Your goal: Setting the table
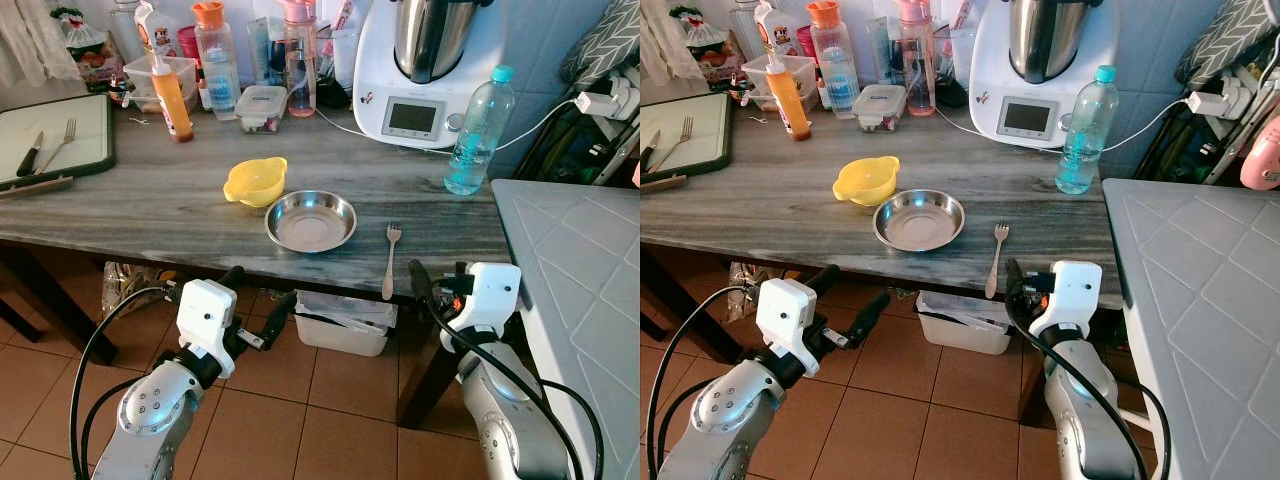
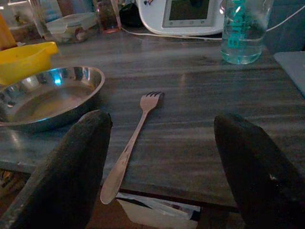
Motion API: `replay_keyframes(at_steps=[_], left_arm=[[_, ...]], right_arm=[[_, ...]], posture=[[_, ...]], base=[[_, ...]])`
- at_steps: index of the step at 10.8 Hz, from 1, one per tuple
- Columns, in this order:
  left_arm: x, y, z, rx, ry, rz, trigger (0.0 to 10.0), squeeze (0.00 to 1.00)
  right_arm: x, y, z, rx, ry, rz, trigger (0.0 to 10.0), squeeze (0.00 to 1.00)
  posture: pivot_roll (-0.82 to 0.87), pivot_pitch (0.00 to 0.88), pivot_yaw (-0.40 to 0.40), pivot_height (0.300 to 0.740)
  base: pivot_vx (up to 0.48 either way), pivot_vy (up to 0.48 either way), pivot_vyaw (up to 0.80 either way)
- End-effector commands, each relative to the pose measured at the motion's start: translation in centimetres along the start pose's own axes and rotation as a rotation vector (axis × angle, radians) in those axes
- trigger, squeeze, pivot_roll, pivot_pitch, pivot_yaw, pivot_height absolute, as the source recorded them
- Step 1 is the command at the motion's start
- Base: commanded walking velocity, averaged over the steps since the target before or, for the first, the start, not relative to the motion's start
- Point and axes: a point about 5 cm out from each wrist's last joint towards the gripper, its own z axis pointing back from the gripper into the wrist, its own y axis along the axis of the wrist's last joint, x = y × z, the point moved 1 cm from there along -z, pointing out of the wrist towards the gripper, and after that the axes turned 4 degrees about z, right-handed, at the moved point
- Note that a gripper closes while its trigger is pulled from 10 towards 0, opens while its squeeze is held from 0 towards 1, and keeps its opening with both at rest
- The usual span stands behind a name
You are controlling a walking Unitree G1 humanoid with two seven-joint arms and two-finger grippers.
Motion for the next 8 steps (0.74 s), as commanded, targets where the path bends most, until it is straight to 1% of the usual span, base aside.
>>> replay_keyframes(at_steps=[1,3,8], left_arm=[[0.03,-0.07,-0.11,-0.003,-0.013,-0.007,10.0,0.0],[0.09,-0.15,-0.14,-0.003,-0.016,-0.005,10.0,0.0],[0.41,-0.37,-0.16,-0.012,-0.029,-0.006,10.0,0.0]], right_arm=[[-0.18,0.46,0.06,0.007,0.009,0.008,10.0,0.0],[-0.2,0.48,0.07,0.004,0.011,0.011,10.0,0.0],[-0.29,0.29,0.15,-0.007,0.009,0.012,10.0,0.0]], posture=[[0.1,0.0,0.017,0.74],[0.1,0.0,0.017,0.74],[0.09,0.0,0.021,0.74]], base=[[0.0,0.0,0.0],[0.0,0.0,0.0],[0.272,0.0,0.0]])
